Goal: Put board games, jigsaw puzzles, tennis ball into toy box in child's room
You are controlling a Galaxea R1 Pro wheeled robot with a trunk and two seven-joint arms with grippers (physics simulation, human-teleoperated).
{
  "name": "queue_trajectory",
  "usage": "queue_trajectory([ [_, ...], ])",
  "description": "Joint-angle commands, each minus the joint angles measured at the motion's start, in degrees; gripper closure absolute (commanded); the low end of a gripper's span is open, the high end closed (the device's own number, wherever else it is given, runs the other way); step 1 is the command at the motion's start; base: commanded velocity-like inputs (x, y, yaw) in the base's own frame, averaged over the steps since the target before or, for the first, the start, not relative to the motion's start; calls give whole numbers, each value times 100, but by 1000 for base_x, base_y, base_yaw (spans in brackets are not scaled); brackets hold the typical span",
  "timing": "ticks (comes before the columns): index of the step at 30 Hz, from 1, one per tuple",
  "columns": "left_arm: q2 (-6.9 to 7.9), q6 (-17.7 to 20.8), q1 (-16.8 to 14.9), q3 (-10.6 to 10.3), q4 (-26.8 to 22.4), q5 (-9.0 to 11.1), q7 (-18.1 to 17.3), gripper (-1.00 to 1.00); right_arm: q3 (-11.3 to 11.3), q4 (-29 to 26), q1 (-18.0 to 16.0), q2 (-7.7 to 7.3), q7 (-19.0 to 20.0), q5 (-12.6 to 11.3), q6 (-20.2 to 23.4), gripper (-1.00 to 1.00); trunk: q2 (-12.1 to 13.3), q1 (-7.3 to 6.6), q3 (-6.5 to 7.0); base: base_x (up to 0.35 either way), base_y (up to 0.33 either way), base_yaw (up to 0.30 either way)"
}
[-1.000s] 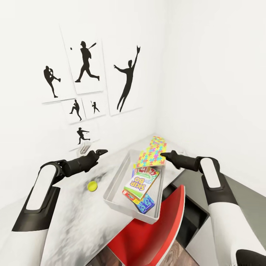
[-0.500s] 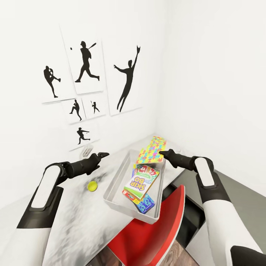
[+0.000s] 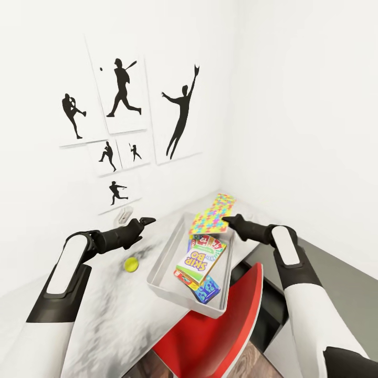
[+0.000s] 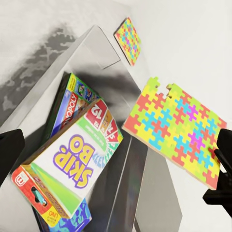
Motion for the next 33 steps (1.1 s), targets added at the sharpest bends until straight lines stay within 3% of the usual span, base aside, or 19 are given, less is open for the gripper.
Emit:
queue_trajectory([
  [1,4,1,-6,-3,-4,65,60,-100,-20,0,-7,24,-36,-39,30,100,-13,4,-13,0,0,0],
  [13,32,0,-2,13,1,108,52,-100,-11,18,1,98,-12,-53,31,100,-13,4,-32,0,0,0],
  [33,58,7,8,36,-58,135,40,-100,-10,42,-5,99,-3,-55,29,100,-13,4,-202,0,0,0],
])
